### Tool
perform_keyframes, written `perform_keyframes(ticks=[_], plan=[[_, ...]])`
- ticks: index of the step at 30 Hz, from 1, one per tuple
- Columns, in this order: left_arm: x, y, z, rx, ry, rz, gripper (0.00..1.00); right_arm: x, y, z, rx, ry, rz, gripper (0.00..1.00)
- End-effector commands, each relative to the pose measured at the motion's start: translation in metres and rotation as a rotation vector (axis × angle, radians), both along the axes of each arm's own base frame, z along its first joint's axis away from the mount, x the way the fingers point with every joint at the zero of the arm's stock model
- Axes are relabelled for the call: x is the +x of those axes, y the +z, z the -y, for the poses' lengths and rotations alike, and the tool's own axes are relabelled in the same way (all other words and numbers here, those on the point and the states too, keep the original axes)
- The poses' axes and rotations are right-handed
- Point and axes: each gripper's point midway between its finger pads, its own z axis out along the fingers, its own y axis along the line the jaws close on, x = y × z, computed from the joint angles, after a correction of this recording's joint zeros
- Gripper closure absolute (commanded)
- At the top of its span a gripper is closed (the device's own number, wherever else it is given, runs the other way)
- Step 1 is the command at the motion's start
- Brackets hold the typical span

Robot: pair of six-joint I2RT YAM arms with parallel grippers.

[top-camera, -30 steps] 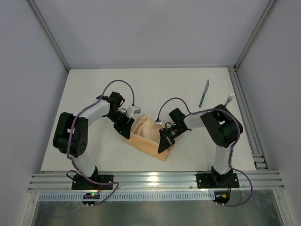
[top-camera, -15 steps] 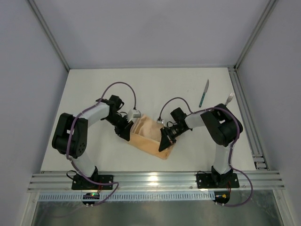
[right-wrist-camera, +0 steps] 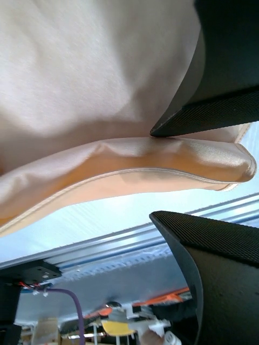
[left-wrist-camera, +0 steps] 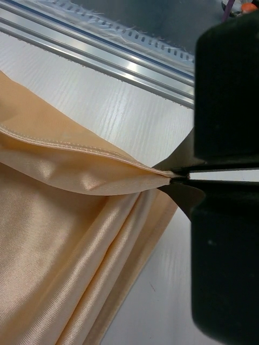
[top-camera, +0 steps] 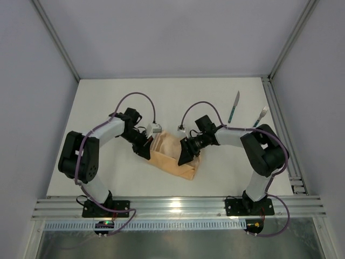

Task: Fold the napkin into a case and place the utensils inside
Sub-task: Fold the lower triangle-folded napkin at the center of the board.

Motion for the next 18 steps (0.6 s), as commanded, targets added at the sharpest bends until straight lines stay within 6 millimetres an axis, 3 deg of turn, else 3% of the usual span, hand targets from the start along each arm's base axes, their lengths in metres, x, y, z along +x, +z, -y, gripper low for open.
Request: perform_keyframes(ticks=[1, 4, 9, 15, 18], plan=[[0.005, 0.016, 0.005, -0.043, 0.011, 0.043, 1.00, 0.037, 0.028, -0.021, 0.048, -0.004, 0.229, 0.38], [0.008, 0.019, 0.006, -0.045, 0.014, 0.059, 1.00, 0.051, 0.026, -0.040, 0.040, -0.003, 0.271, 0.37], [0.008, 0.020, 0.005, -0.045, 0.015, 0.063, 1.00, 0.056, 0.021, -0.068, 0.076, 0.021, 0.273, 0.36], [0.009, 0.017, 0.004, -0.028, 0.025, 0.058, 1.00, 0.036, 0.008, -0.084, 0.093, 0.089, 0.249, 0.37], [0.011, 0.015, 0.002, -0.012, 0.042, 0.058, 1.00, 0.026, 0.003, -0.079, 0.100, 0.101, 0.231, 0.45]])
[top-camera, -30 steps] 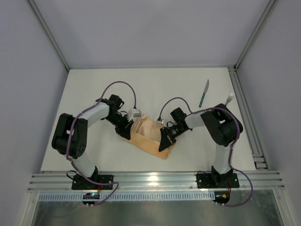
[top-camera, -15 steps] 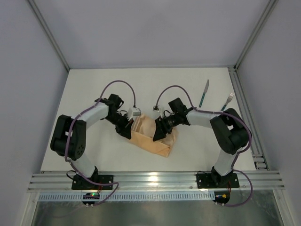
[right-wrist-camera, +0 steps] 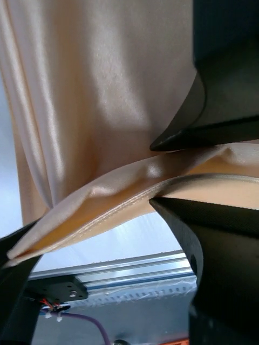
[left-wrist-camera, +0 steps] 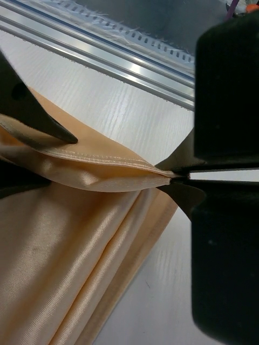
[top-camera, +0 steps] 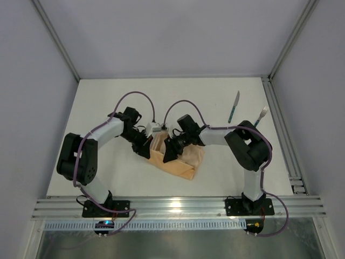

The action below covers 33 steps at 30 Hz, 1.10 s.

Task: Fold the napkin into a case and place the utensils inside
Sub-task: Fold the lower triangle-folded napkin at the center of the board.

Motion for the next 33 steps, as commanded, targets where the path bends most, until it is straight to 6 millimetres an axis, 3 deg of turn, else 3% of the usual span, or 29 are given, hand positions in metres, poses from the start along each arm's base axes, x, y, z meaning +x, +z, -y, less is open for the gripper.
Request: perform_keyframes(ticks=[1, 4, 5, 6, 8, 9, 10, 13, 15, 20, 23, 26, 27, 30, 33], plan=[[0.011, 0.007, 0.002, -0.008, 0.026, 0.047, 1.00, -0.003, 0.009, -0.005, 0.054, 0.009, 0.008, 0.59], [0.016, 0.004, -0.001, 0.022, 0.056, 0.049, 1.00, -0.008, 0.011, -0.003, 0.054, 0.002, -0.010, 0.83], [0.018, 0.002, -0.001, 0.030, 0.070, 0.042, 1.00, -0.008, 0.012, -0.002, 0.056, -0.003, -0.012, 0.96], [0.019, 0.001, -0.001, 0.034, 0.077, 0.037, 1.00, -0.008, 0.014, -0.002, 0.057, -0.006, -0.015, 0.96], [0.020, 0.001, 0.000, 0.037, 0.086, 0.025, 0.89, -0.009, 0.017, -0.001, 0.059, -0.015, -0.016, 0.96], [0.018, 0.002, 0.002, 0.022, 0.080, 0.017, 0.73, -0.007, 0.018, 0.000, 0.062, -0.024, -0.017, 0.96], [0.017, 0.003, 0.004, 0.009, 0.072, 0.013, 0.65, -0.005, 0.019, 0.001, 0.065, -0.031, -0.021, 0.96], [0.010, 0.005, 0.006, -0.027, 0.027, 0.009, 0.51, -0.001, 0.024, 0.006, 0.093, -0.054, -0.034, 0.96], [0.006, 0.002, 0.005, -0.033, 0.004, 0.011, 0.44, -0.001, 0.027, 0.008, 0.098, -0.061, -0.029, 0.96], [0.002, -0.004, 0.005, -0.043, -0.007, 0.009, 0.42, -0.004, 0.038, 0.008, 0.131, -0.047, -0.035, 0.96], [0.011, -0.007, 0.008, -0.049, 0.014, 0.033, 0.44, -0.008, 0.047, 0.009, 0.150, -0.035, -0.032, 0.96], [0.013, -0.008, 0.010, -0.052, 0.023, 0.030, 0.68, -0.012, 0.053, 0.011, 0.150, -0.026, -0.029, 0.96], [0.012, -0.007, 0.011, -0.059, 0.020, 0.023, 0.83, -0.013, 0.053, 0.012, 0.147, -0.027, -0.031, 0.96], [0.002, -0.003, 0.006, -0.042, 0.006, 0.001, 1.00, -0.022, 0.047, 0.012, 0.109, -0.018, -0.037, 0.96], [-0.010, 0.005, -0.004, -0.010, -0.002, 0.011, 1.00, -0.036, 0.048, 0.008, 0.073, 0.015, -0.046, 0.96]])
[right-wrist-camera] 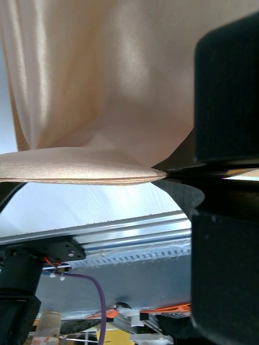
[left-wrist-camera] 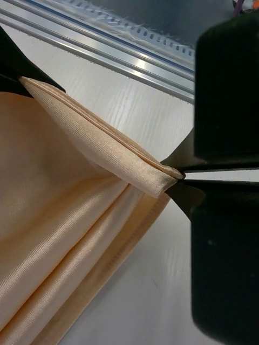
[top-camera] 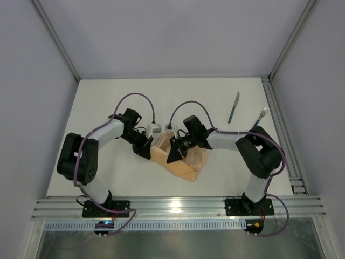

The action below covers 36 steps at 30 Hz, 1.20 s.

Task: Fold the napkin into a case and place the utensils inside
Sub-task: Fold the lower triangle-folded napkin at the center of the board.

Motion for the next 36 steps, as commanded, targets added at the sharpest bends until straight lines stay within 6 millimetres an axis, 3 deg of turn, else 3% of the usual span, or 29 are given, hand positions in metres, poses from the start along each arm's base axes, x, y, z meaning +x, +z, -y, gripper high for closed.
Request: perform_keyframes(ticks=[1, 4, 5, 6, 9, 16, 24, 29, 36], plan=[[-0.020, 0.010, -0.013, 0.030, -0.013, -0.001, 1.00, -0.026, 0.017, -0.010, -0.003, 0.069, 0.019, 0.96], [-0.033, 0.014, -0.026, 0.090, 0.004, 0.016, 0.97, -0.030, 0.030, -0.012, 0.047, 0.060, 0.006, 0.96], [-0.034, 0.014, -0.029, 0.102, 0.014, 0.019, 0.89, -0.030, 0.028, -0.009, 0.044, 0.049, -0.008, 0.96], [-0.033, 0.016, -0.029, 0.107, 0.028, 0.029, 0.70, -0.027, 0.023, -0.006, 0.031, 0.036, -0.024, 0.96], [-0.027, 0.015, -0.030, 0.124, 0.065, 0.032, 0.56, -0.012, 0.002, 0.003, -0.008, 0.000, -0.072, 0.96], [-0.002, 0.013, -0.032, 0.136, 0.142, 0.032, 0.51, 0.001, -0.044, 0.011, -0.064, -0.012, -0.196, 0.96], [0.019, 0.021, -0.042, 0.185, 0.198, 0.124, 0.51, 0.016, -0.059, 0.022, -0.114, -0.088, -0.200, 0.96], [0.011, 0.054, -0.018, 0.017, 0.103, 0.198, 0.37, 0.017, -0.059, 0.021, -0.115, -0.095, -0.204, 0.96], [0.001, 0.041, 0.025, 0.038, -0.080, 0.406, 0.35, 0.022, -0.052, 0.018, -0.111, -0.105, -0.186, 0.96]])
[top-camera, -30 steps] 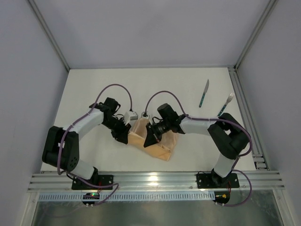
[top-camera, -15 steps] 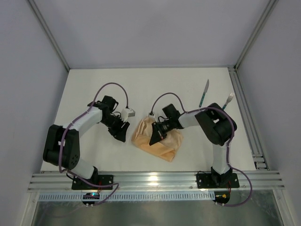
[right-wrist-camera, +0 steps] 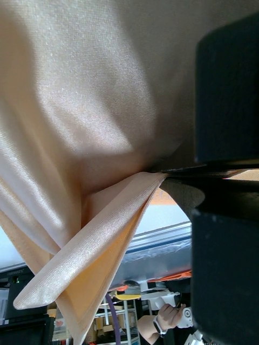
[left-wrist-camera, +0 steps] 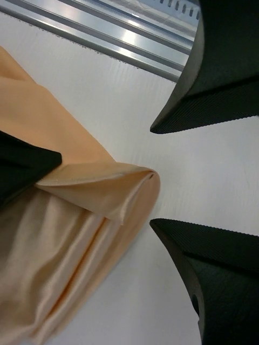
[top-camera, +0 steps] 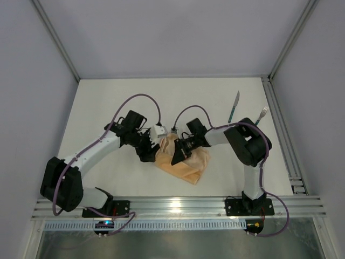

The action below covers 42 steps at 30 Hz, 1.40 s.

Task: Fold the napkin into a case and place the utensils inside
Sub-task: Fold the lower triangle-folded napkin at the center of the board.

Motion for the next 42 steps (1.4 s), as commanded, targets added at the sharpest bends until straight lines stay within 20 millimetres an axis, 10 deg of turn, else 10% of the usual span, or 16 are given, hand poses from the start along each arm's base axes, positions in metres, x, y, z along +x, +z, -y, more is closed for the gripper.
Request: perform_keyframes(ticks=[1, 10, 26, 42], plan=[[0.009, -0.005, 0.020, -0.015, -0.059, 0.117, 0.34, 0.017, 0.003, -0.002, -0.023, -0.036, 0.061, 0.96], [0.058, -0.024, 0.028, 0.027, 0.070, 0.182, 0.33, 0.019, 0.009, 0.000, -0.036, -0.012, 0.088, 0.96], [0.070, -0.064, 0.027, 0.090, 0.165, -0.011, 1.00, 0.019, 0.011, 0.004, -0.060, 0.003, 0.132, 0.93], [0.059, -0.063, 0.029, 0.081, 0.151, -0.071, 1.00, 0.067, 0.063, 0.036, -0.261, -0.254, 0.438, 0.52]])
